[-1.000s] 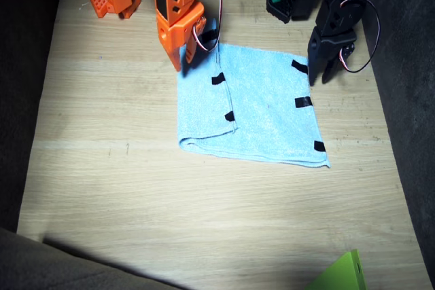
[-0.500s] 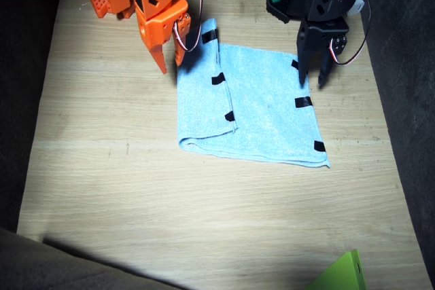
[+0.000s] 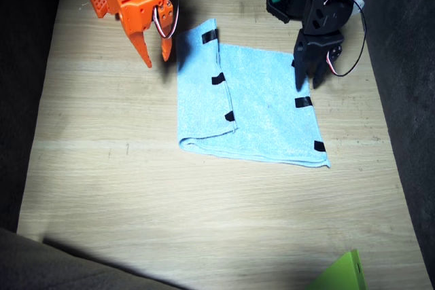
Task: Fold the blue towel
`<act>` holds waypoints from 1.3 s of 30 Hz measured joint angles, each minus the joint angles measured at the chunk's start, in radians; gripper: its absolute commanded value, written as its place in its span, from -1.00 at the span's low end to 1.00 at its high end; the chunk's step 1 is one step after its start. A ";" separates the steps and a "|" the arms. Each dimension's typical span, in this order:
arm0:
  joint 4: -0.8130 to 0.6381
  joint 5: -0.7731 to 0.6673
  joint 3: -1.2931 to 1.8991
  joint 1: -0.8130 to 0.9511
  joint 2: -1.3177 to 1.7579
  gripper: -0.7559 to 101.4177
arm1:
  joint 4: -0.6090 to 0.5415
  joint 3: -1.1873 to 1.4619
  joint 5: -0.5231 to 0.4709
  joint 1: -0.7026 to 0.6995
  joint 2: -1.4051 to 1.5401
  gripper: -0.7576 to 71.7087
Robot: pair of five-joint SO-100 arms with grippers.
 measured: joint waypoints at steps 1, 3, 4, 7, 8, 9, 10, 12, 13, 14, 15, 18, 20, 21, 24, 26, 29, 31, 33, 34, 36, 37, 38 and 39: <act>0.000 -0.003 0.000 0.006 -0.014 -0.53 | -0.006 0.002 0.000 -0.005 0.000 -0.45; 0.003 -0.005 -0.002 0.023 -0.048 -0.55 | 0.000 0.020 0.000 -0.005 0.000 -0.45; 0.014 -0.006 0.000 0.026 -0.055 -0.56 | -0.021 0.018 0.000 -0.003 0.000 -0.45; 0.015 -0.006 -0.002 0.040 -0.071 -0.56 | -0.017 0.018 -0.002 0.000 0.000 -0.45; 0.017 -0.006 -0.002 0.046 -0.072 -0.57 | -0.009 0.018 -0.002 0.000 0.000 -0.45; 0.005 -0.005 -0.002 0.055 -0.072 -0.57 | -0.015 0.018 -0.002 0.000 0.000 -0.45; 0.006 -0.005 -0.002 0.060 -0.074 -0.57 | -0.014 0.018 -0.002 -0.002 0.000 -0.45; 0.015 -0.005 -0.002 0.054 -0.074 -0.58 | -0.012 0.021 -0.002 0.000 0.000 -0.45; 0.006 -0.005 -0.002 0.052 -0.074 -0.58 | -0.012 0.021 -0.002 0.003 0.000 -0.45; 0.006 -0.002 -0.002 0.054 -0.074 -0.58 | -0.012 0.021 -0.002 0.003 0.000 -0.45; 0.008 0.002 0.003 0.049 -0.074 -0.58 | -0.012 0.021 -0.002 0.003 0.006 -0.45; 0.009 0.009 0.005 0.031 -0.074 -0.58 | -0.006 0.023 -0.002 0.000 0.060 -0.46; 0.009 0.015 0.005 0.015 -0.074 -0.62 | -0.002 0.034 -0.002 -0.014 0.097 -0.46; 0.012 0.015 0.005 0.009 -0.074 -0.73 | 0.002 0.037 -0.008 -0.021 0.117 -0.46; 0.015 0.014 0.005 0.003 -0.071 -0.99 | 0.002 0.054 -0.025 -0.055 0.187 -0.47; 0.017 0.011 0.005 0.005 -0.071 -0.99 | 0.002 0.072 -0.032 -0.075 0.225 -0.47; 0.002 0.011 0.015 0.006 -0.071 -0.99 | -0.006 0.103 -0.038 -0.114 0.282 -0.47; -0.011 0.011 0.031 0.006 -0.060 -0.99 | 0.003 0.121 -0.049 -0.138 0.302 -0.48; -0.034 0.011 0.061 0.002 -0.032 -0.99 | 0.011 0.138 -0.049 -0.158 0.324 -0.48; -0.034 0.009 0.064 0.002 -0.018 -0.99 | 0.008 0.140 -0.049 -0.164 0.330 -0.48; -0.057 0.014 0.078 0.002 0.025 -0.99 | 0.011 0.172 -0.049 -0.178 0.336 -0.48; -0.049 0.015 0.097 0.002 0.057 -0.99 | 0.011 0.173 -0.049 -0.179 0.337 -0.48; -0.057 0.018 0.115 -0.006 0.091 -0.99 | 0.011 0.187 -0.049 -0.179 0.342 -0.48; -0.067 0.034 0.129 -0.018 0.129 -0.99 | 0.009 0.192 -0.049 -0.178 0.345 -0.48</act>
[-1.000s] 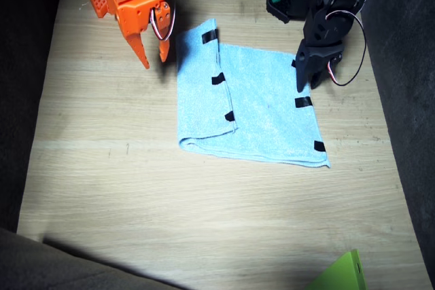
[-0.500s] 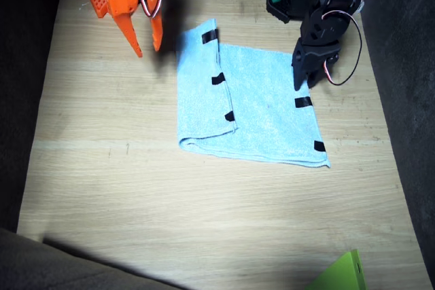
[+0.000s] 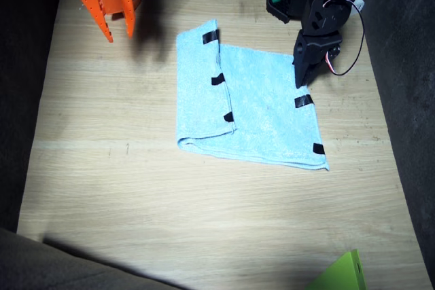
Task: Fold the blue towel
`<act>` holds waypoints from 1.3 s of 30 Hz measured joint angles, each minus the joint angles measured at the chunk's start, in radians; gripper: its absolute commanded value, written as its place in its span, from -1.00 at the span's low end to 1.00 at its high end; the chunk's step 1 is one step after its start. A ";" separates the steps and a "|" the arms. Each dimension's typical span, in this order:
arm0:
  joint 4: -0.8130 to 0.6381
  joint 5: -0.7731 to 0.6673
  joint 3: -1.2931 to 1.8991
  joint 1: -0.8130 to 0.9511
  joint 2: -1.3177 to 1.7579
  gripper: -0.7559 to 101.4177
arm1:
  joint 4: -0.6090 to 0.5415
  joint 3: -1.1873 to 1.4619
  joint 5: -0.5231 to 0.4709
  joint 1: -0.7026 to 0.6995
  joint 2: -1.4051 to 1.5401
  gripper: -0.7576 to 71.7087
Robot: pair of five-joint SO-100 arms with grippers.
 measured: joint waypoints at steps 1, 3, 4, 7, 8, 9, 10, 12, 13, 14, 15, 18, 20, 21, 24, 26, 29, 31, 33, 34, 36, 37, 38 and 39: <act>0.005 0.005 0.003 -0.015 0.038 -0.99 | 0.000 0.014 0.000 0.002 0.003 -0.48; -0.008 0.009 0.020 -0.018 0.095 -0.99 | -0.009 0.018 0.000 0.005 0.002 -0.48; 0.002 0.009 0.037 -0.011 0.115 -0.99 | -0.003 0.020 0.000 0.005 0.002 -0.48; 0.020 0.029 0.041 -0.020 0.172 -0.99 | -0.002 0.023 0.003 0.003 0.003 -0.48; 0.031 0.041 0.040 -0.026 0.179 -0.99 | -0.002 0.023 0.003 0.005 0.003 -0.48; 0.052 0.055 0.035 -0.034 0.184 -0.99 | -0.002 0.023 0.003 0.008 0.003 -0.48; 0.064 0.063 0.029 -0.049 0.184 -0.99 | -0.002 0.023 0.005 0.008 0.003 -0.48; 0.086 0.081 -0.009 -0.084 0.175 -1.00 | -0.002 0.023 0.017 0.012 0.003 -0.48; 0.092 0.092 -0.026 -0.101 0.166 -1.00 | -0.002 0.034 0.018 0.017 0.003 -0.48; 0.107 0.100 -0.044 -0.123 0.146 -1.00 | -0.002 0.035 0.020 0.025 0.003 -0.48; 0.107 0.110 -0.072 -0.146 0.109 -1.00 | -0.002 0.038 0.020 0.029 0.003 -0.48; 0.117 0.137 -0.140 -0.213 -0.009 -1.00 | 0.002 0.054 0.034 0.028 0.003 -0.48; 0.115 0.153 -0.189 -0.255 -0.092 -1.00 | -0.002 0.069 0.038 0.025 0.002 -0.48; 0.130 0.164 -0.213 -0.272 -0.132 -1.00 | -0.003 0.072 0.038 0.025 0.002 -0.48; 0.144 0.198 -0.298 -0.319 -0.225 -1.00 | -0.021 0.120 0.051 0.038 0.031 -0.48; 0.181 0.221 -0.360 -0.341 -0.268 -1.00 | -0.021 0.161 0.057 0.046 0.051 -0.48; 0.239 0.258 -0.471 -0.356 -0.319 -1.00 | -0.037 0.209 0.069 0.044 0.069 -0.48; 0.281 0.273 -0.551 -0.362 -0.360 -1.00 | -0.049 0.229 0.072 0.043 0.083 -0.48; 0.322 0.285 -0.632 -0.370 -0.391 -1.00 | -0.054 0.247 0.083 0.043 0.092 -0.49; 0.351 0.293 -0.678 -0.374 -0.407 -1.00 | -0.067 0.259 0.086 0.044 0.100 -0.49; 0.408 0.310 -0.773 -0.383 -0.446 -1.00 | -0.074 0.276 0.092 0.043 0.107 -0.49; 0.445 0.311 -0.825 -0.394 -0.468 -1.00 | -0.077 0.293 0.100 0.048 0.110 -0.49; 0.477 0.311 -0.882 -0.403 -0.492 -1.00 | -0.069 0.299 0.104 0.052 0.112 -0.49; 0.499 0.311 -0.934 -0.417 -0.512 -1.00 | -0.083 0.310 0.106 0.060 0.114 -0.49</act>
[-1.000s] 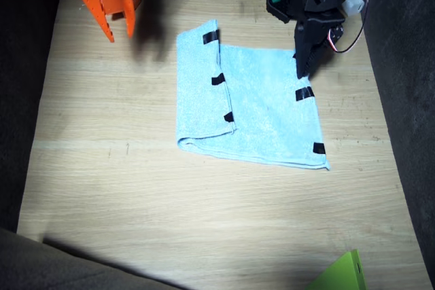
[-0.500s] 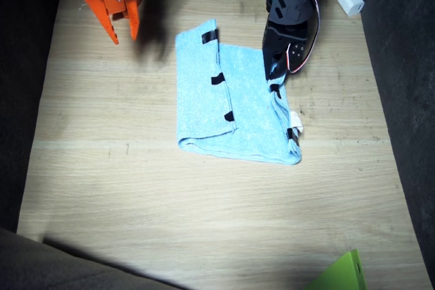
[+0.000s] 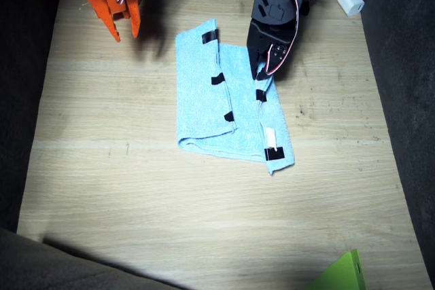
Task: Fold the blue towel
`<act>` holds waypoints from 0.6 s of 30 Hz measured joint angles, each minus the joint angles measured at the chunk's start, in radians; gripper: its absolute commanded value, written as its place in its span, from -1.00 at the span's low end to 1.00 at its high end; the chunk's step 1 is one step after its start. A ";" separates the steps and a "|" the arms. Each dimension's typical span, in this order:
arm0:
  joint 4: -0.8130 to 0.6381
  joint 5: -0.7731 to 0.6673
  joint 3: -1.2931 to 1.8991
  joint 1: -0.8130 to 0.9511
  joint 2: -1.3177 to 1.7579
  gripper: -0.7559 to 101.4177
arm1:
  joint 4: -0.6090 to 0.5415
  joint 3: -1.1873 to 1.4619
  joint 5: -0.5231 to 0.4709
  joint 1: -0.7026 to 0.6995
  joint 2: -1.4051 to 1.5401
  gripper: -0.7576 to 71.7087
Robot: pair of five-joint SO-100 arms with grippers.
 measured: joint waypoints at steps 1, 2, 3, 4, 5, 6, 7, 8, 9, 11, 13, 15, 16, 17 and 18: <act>0.023 0.003 -0.051 -0.014 -0.020 -1.00 | 0.014 0.006 0.000 0.006 0.000 -0.49; 0.051 0.003 -0.104 -0.029 -0.046 -1.00 | 0.003 0.018 0.000 0.008 0.000 -0.49; 0.092 0.003 -0.164 -0.046 -0.077 -1.00 | -0.002 0.028 0.000 0.008 0.008 -0.49; 0.135 0.003 -0.225 -0.064 -0.112 -1.00 | -0.017 0.037 0.000 0.005 0.015 -0.49; 0.161 0.003 -0.298 -0.081 -0.150 -1.00 | -0.002 0.040 0.000 0.002 0.023 -0.49; 0.202 0.003 -0.374 -0.100 -0.190 -1.00 | -0.011 0.041 0.000 0.000 0.031 -0.49; 0.222 0.005 -0.436 -0.117 -0.209 -1.00 | -0.021 0.057 0.002 0.000 0.041 -0.49; 0.218 0.014 -0.482 -0.135 -0.224 -1.00 | -0.012 0.074 0.002 0.002 0.044 -0.49; 0.244 0.018 -0.518 -0.152 -0.232 -1.00 | -0.028 0.075 0.000 0.003 0.049 -0.49; 0.250 0.020 -0.568 -0.186 -0.250 -1.00 | -0.021 0.107 0.000 0.002 0.066 -0.49; 0.253 0.020 -0.592 -0.213 -0.270 -1.00 | -0.052 0.123 0.008 -0.002 0.080 -0.49; 0.255 0.020 -0.618 -0.229 -0.301 -1.00 | -0.051 0.158 0.003 -0.002 0.095 -0.49; 0.255 0.020 -0.624 -0.230 -0.318 -1.00 | -0.051 0.161 0.003 -0.002 0.098 -0.49; 0.255 0.031 -0.643 -0.235 -0.344 -1.00 | -0.055 0.175 0.003 -0.006 0.110 -0.49; 0.255 0.034 -0.664 -0.242 -0.370 -1.00 | -0.057 0.193 0.003 -0.009 0.118 -0.49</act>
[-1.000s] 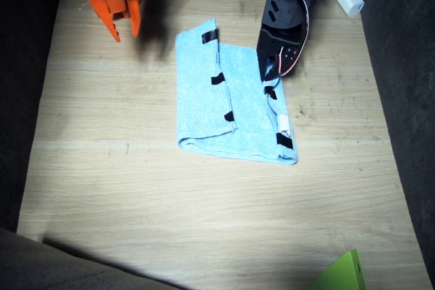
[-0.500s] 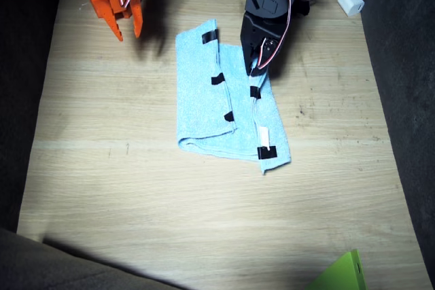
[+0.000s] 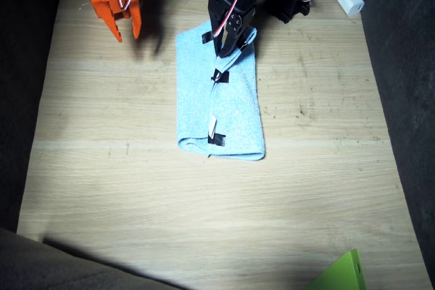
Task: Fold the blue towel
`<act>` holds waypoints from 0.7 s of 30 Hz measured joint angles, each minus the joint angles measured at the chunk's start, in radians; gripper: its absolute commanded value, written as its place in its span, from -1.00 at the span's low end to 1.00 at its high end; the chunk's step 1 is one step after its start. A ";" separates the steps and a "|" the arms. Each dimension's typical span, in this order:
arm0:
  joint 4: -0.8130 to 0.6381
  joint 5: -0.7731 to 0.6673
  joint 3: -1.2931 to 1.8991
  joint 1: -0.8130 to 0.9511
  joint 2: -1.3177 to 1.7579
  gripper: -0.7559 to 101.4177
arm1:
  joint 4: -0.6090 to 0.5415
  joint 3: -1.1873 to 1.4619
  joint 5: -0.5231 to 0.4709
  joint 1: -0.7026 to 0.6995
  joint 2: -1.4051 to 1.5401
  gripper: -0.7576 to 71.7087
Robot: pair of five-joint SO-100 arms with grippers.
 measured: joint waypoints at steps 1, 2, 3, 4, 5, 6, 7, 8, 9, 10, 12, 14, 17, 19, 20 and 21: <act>0.000 0.003 -0.018 -0.008 -0.026 -1.00 | -0.003 0.005 0.000 -0.003 0.003 -0.49; 0.000 0.003 -0.037 -0.020 -0.057 -1.00 | -0.015 0.018 0.000 -0.005 0.011 -0.49; 0.000 0.003 -0.058 -0.028 -0.091 -1.00 | -0.003 0.020 0.008 -0.005 0.015 -0.49; 0.000 0.005 -0.080 -0.035 -0.127 -1.00 | -0.011 0.020 0.011 -0.002 0.021 -0.49; 0.000 0.014 -0.101 -0.043 -0.163 -1.00 | -0.023 0.034 0.014 0.000 0.032 -0.49; 0.000 0.020 -0.118 -0.054 -0.190 -1.00 | -0.014 0.038 0.014 0.002 0.035 -0.49; 0.000 0.029 -0.137 -0.060 -0.215 -1.00 | -0.026 0.038 0.015 0.002 0.038 -0.49; 0.000 0.037 -0.147 -0.072 -0.239 -1.00 | -0.032 0.051 0.029 0.000 0.044 -0.49; 0.000 0.048 -0.164 -0.080 -0.262 -1.00 | -0.018 0.061 0.026 0.000 0.051 -0.50; 0.000 0.063 -0.178 -0.091 -0.282 -0.99 | -0.034 0.071 0.031 0.000 0.054 -0.50; 0.000 0.084 -0.225 -0.110 -0.322 -0.88 | -0.025 0.075 0.031 0.000 0.066 -0.51; 0.000 0.114 -0.261 -0.120 -0.347 -0.78 | -0.021 0.077 0.031 0.000 0.074 -0.51; 0.000 0.135 -0.301 -0.124 -0.354 -0.65 | -0.031 0.078 0.029 0.000 0.077 -0.51; 0.000 0.141 -0.347 -0.126 -0.354 -0.61 | -0.038 0.077 0.029 0.000 0.077 -0.51; 0.000 0.143 -0.365 -0.121 -0.354 -0.59 | -0.038 0.078 0.029 0.000 0.077 -0.51; 0.000 0.146 -0.390 -0.117 -0.354 -0.58 | -0.040 0.078 0.029 0.000 0.077 -0.51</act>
